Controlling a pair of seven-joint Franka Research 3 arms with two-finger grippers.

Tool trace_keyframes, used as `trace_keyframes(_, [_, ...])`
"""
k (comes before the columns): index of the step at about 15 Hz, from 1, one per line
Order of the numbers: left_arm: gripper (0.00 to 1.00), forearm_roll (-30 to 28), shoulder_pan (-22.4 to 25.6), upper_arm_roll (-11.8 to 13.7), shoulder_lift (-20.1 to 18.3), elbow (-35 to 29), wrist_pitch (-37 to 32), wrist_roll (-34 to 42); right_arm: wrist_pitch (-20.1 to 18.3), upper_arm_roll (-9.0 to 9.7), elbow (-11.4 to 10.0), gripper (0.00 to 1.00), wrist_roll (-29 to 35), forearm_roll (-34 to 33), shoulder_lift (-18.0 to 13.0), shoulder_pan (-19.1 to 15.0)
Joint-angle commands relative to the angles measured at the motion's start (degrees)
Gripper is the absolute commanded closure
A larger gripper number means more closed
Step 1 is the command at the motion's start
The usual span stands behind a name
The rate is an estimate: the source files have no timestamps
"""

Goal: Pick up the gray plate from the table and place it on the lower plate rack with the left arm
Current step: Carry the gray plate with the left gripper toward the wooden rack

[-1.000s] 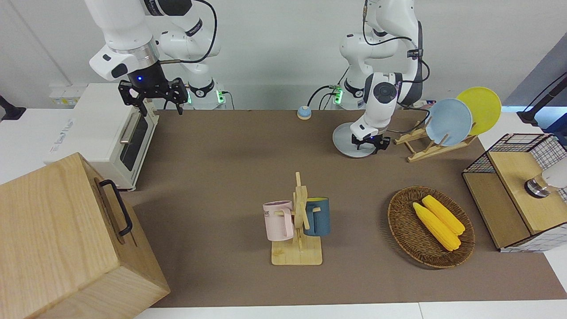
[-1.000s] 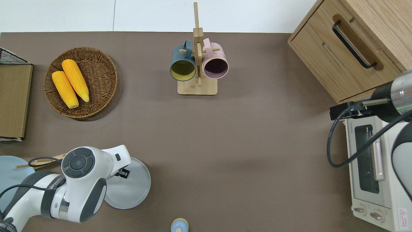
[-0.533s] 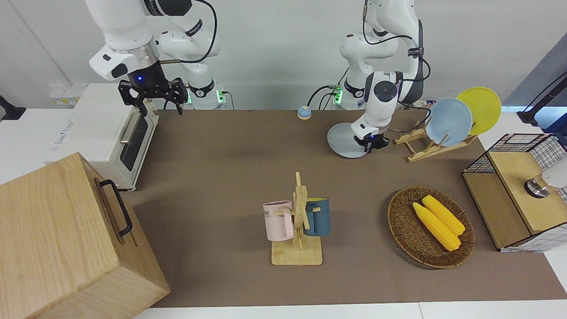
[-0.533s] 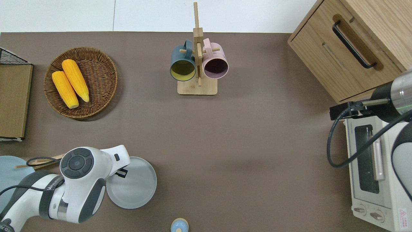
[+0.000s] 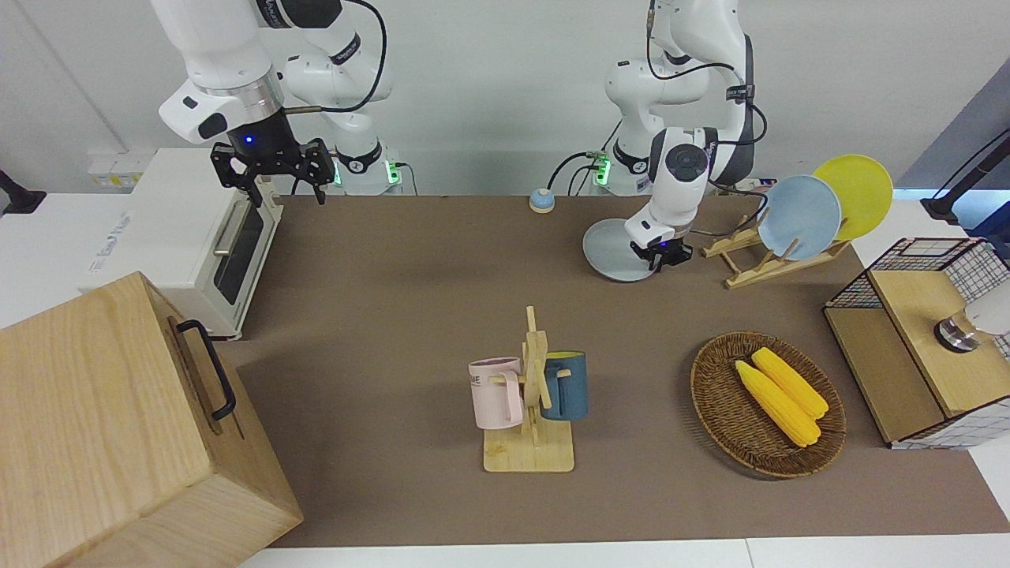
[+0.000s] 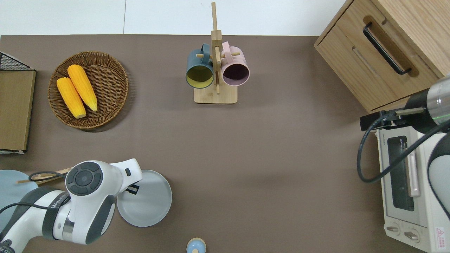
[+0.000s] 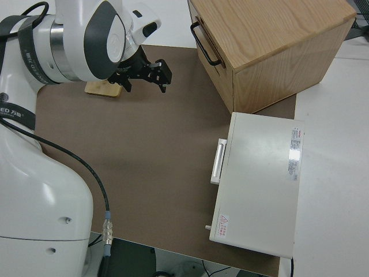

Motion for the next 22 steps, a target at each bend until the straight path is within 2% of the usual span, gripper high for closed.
trace_keyframes(1, [1.0,0.66,0.01,0.81,0.01,-0.38,-0.12,-0.98,-0.92,1.17,1.23,0.017,0.75,-0.17,0.54,-1.27])
trace_keyframes(7, [1.0,0.4,0.1,1.51,-4.46,3.13,-9.78,0.6,-0.92,1.17,1.14,0.017,0.75,-0.17,0.54,-1.27])
trace_keyframes(16, [1.0,-0.05,0.01,1.51,-11.14,10.86,-27.88,0.69,-0.92,1.17,1.14,0.017,0.75,-0.17,0.54,-1.27])
trace_keyframes(22, [1.0,-0.05,0.1,2.65,-12.47,17.72,-37.99,0.69,-0.92,1.17,1.14,0.017,0.75,-0.17,0.54,-1.27])
